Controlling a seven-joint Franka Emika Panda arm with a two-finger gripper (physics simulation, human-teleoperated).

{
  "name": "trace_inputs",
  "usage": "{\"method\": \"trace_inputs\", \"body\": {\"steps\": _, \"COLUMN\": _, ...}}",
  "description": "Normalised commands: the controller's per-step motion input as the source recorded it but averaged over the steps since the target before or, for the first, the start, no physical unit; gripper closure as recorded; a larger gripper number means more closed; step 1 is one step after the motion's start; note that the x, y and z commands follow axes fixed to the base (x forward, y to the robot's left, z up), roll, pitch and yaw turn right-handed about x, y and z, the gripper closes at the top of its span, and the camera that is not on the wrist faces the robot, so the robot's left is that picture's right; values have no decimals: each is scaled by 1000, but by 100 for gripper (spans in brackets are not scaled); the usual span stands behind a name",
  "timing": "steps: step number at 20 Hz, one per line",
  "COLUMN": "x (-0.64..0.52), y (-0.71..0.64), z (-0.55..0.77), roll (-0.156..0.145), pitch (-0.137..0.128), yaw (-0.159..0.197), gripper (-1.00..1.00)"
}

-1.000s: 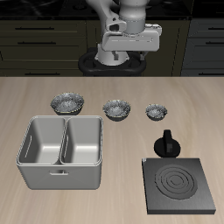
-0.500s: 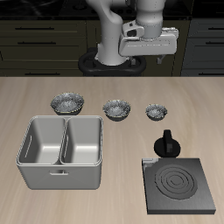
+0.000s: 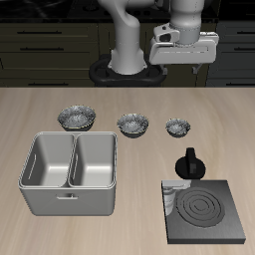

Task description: Place the smallest bowl in the left side of the drainer and the medium bowl in the right side

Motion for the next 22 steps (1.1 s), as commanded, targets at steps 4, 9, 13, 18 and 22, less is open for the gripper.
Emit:
{"method": "trace_inputs", "body": {"steps": 4, "x": 128, "y": -79, "z": -116, "roll": -55, "pitch": 5, "yaw": -33, "gripper": -100}}
{"method": "trace_inputs", "body": {"steps": 9, "x": 89, "y": -52, "z": -343, "roll": -16, "pitch": 34, "yaw": -1, "gripper": -100}}
{"method": "trace_inputs", "body": {"steps": 13, "x": 101, "y": 62, "z": -518, "roll": -15, "pitch": 46, "yaw": -39, "gripper": -100}}
{"method": "trace_inputs", "body": {"steps": 18, "x": 8, "y": 36, "z": -349, "roll": 9, "pitch": 35, "yaw": -13, "gripper": -100}}
{"method": "trace_inputs", "body": {"steps": 22, "x": -13, "y": 83, "z": -388, "roll": -12, "pitch": -7, "yaw": -8, "gripper": -100}}
